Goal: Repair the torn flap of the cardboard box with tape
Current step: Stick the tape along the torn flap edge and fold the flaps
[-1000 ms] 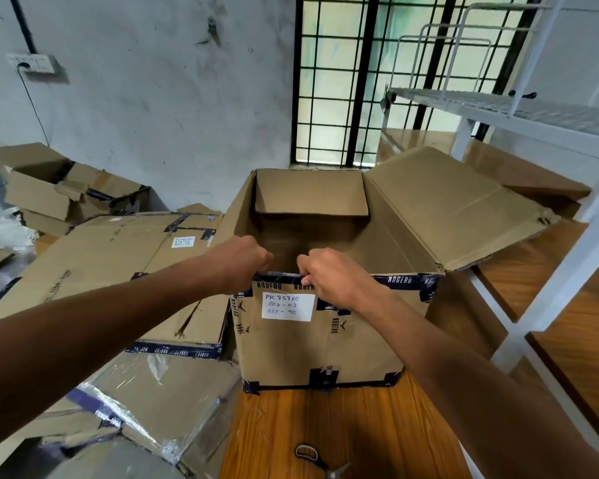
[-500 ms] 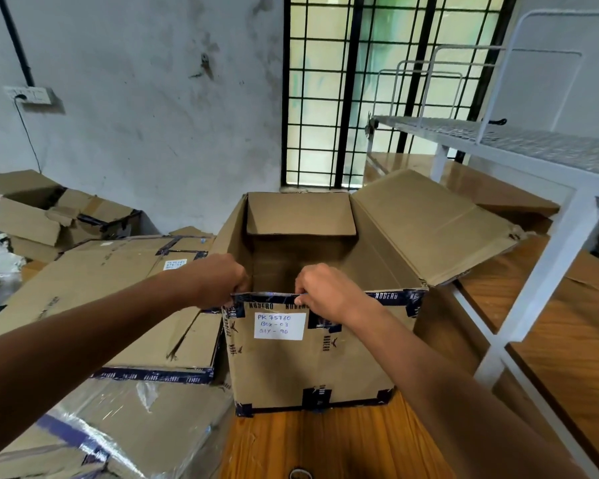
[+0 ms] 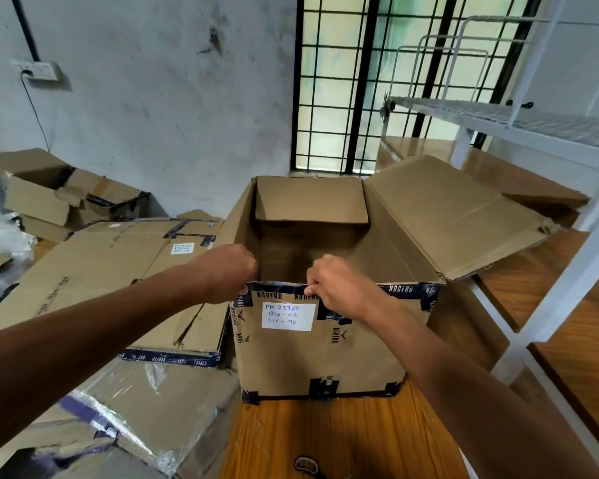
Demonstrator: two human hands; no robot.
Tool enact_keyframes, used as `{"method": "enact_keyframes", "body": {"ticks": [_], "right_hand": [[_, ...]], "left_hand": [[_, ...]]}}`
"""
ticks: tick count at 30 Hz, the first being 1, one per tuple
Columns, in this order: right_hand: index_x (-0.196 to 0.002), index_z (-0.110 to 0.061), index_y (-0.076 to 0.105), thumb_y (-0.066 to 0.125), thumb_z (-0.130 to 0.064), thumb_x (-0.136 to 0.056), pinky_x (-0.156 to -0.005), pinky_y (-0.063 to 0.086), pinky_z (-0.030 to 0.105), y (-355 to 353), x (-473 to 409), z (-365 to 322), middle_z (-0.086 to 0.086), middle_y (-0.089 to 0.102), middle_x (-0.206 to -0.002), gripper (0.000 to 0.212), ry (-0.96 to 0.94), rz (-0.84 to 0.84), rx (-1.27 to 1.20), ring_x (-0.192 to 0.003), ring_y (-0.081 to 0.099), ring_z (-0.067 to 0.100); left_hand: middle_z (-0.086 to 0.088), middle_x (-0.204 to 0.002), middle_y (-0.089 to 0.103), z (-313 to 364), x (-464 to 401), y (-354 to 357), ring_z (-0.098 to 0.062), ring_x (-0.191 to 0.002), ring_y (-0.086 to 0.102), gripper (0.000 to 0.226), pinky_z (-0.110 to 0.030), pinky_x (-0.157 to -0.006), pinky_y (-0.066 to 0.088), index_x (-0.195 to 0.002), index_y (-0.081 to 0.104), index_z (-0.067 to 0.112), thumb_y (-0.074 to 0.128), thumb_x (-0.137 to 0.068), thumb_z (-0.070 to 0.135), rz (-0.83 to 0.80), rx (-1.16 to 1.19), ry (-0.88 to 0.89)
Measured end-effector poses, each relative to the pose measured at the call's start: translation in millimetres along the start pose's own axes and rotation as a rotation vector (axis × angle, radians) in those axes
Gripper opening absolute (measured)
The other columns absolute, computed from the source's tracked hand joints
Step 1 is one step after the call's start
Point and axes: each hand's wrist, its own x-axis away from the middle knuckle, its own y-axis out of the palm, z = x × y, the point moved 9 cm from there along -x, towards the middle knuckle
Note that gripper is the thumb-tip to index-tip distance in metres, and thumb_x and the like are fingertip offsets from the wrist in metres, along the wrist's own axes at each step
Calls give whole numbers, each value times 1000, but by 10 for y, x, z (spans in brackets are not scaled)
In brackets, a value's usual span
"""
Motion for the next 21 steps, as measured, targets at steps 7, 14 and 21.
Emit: {"method": "enact_keyframes", "body": {"ticks": [7,14,21], "right_hand": [[-118,-19,71,65,-41,-100,-69,42,34,-101,95,-180,4,67,-96,29,109,96,41,-95,65,25],[-110,-21,71,62,-15,-99,-63,41,37,-48,62,-260,9,70,-101,16,256,135,-4,-90,69,33],[-109,-24,65,62,-27,-99,-64,34,37,-27,14,-286,4,72,-100,11,260,215,103,-92,69,32]], "left_hand": [[0,-102,64,196,-73,-163,-18,-93,64,23,-34,-84,59,-121,73,18,70,-100,24,2,78,-45],[-8,-105,63,450,-170,-253,-25,-84,58,18,-37,-74,54,-117,71,16,63,-102,13,88,115,-118],[-8,-109,67,406,-187,-197,-31,-97,68,18,-40,-75,55,-117,69,18,64,-100,17,128,105,-141]]}}
